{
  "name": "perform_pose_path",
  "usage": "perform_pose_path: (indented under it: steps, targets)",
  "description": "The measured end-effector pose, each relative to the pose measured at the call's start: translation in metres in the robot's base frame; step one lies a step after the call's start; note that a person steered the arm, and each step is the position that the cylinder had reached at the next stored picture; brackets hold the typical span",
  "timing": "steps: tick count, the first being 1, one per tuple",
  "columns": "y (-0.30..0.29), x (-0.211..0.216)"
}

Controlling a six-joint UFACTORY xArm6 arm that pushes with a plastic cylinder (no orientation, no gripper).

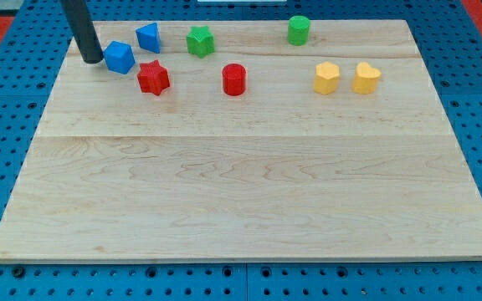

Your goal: Push the blue cube right beside the green star

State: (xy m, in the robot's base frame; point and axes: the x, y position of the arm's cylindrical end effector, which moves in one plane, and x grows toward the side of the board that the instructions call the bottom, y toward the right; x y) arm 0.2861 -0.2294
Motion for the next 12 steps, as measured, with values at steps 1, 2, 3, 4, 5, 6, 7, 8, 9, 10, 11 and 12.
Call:
perform_pose_path:
  steps: [1,2,3,4,5,6,7,8,9,10,11,12]
  targets:
    - [0.033,0.000]
    - [0.055,0.000]
    - [0.032,-0.002]
    - [0.036,-0.002]
    - [0.024,-0.018]
    - [0.039,-0.012]
    - [0.068,-0.002]
    - [0.085,-0.002]
    - [0.077,-0.008]
    - [0.068,-0.013]
    - [0.074,-0.013]
    - [0.104,-0.013]
